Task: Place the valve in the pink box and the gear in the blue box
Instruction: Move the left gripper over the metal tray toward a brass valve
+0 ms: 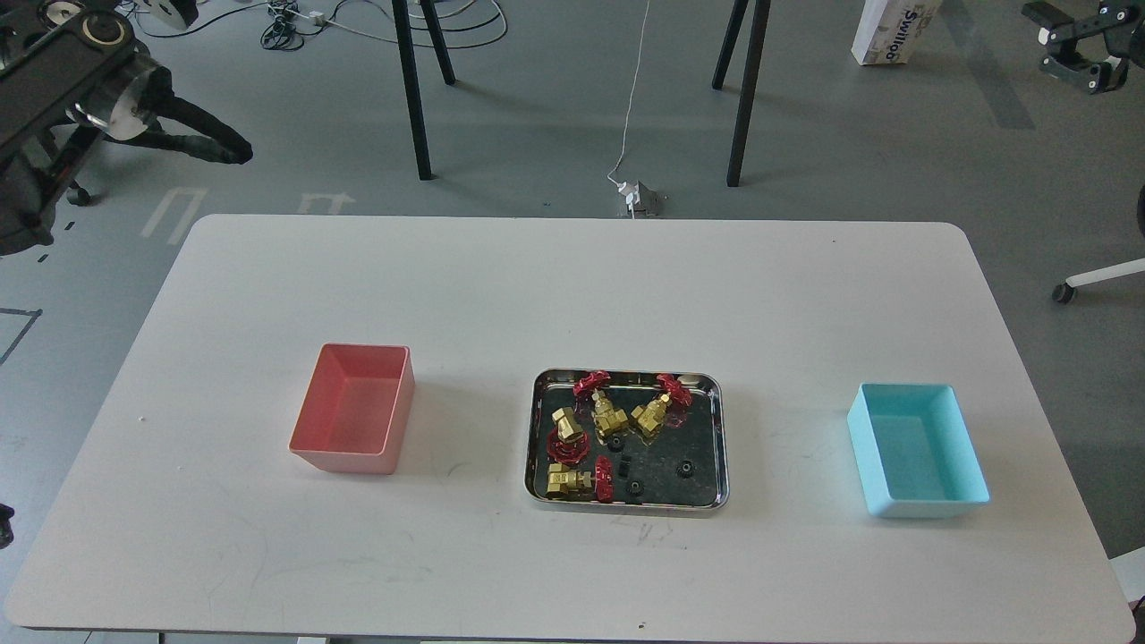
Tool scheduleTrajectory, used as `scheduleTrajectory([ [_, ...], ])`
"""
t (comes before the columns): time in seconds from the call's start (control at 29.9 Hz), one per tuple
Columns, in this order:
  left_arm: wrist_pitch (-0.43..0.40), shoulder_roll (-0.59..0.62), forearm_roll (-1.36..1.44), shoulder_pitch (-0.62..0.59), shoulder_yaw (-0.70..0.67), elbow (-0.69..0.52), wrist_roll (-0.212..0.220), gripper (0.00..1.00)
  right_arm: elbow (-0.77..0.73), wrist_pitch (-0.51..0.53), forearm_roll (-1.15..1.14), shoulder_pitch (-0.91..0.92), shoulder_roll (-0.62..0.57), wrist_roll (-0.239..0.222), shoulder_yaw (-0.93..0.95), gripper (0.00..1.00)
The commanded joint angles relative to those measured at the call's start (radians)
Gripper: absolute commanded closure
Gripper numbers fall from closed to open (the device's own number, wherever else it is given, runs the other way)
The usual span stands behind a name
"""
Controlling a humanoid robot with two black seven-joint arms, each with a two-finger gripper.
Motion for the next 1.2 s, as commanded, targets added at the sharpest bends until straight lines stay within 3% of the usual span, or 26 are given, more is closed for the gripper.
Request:
scheduleTrajectory([
  [0.0, 0.001, -0.006, 0.003, 0.008, -0.002, -0.004, -0.011, 0.0, 0.031, -0.004, 0.0, 0.001, -0.005, 0.0, 0.004, 0.0],
  [0.07, 0.001, -0.008, 0.005, 0.016, 0.007, -0.007, -0.058, 0.0, 0.031, -0.005, -0.001, 0.001, -0.005, 0.0, 0.004, 0.0],
  [0.2, -0.024, 0.005, -0.005, 0.023, -0.005, -0.004, -0.103, 0.0, 0.025, -0.008, -0.003, 0.001, -0.004, 0.0, 0.004, 0.01],
  [0.3, -0.077, -0.001, -0.005, 0.029, -0.005, 0.018, -0.182, 0.0, 0.024, -0.008, -0.003, 0.004, 0.001, 0.0, 0.01, 0.01],
  [0.57, -0.089, -0.009, 0.174, 0.029, 0.102, -0.076, -0.197, 0.0, -0.038, -0.012, -0.062, 0.013, 0.019, 0.002, 0.053, 0.02],
  [0.7, -0.022, -0.014, 0.507, 0.033, 0.173, -0.171, -0.193, 0.02, -0.039, -0.045, -0.167, 0.054, 0.031, 0.003, 0.056, 0.02],
  [0.84, 0.147, -0.038, 0.863, 0.043, 0.289, -0.219, -0.186, 0.02, -0.041, -0.053, -0.179, 0.06, 0.038, 0.002, 0.055, 0.02],
  [0.97, 0.303, -0.081, 1.194, 0.101, 0.348, -0.219, -0.122, 0.02, -0.038, -0.056, -0.181, 0.062, 0.038, 0.0, 0.053, 0.01],
  [1.17, 0.322, -0.15, 1.482, 0.238, 0.349, -0.211, -0.011, 0.0, -0.039, -0.056, -0.183, 0.068, 0.028, 0.0, 0.05, 0.01],
])
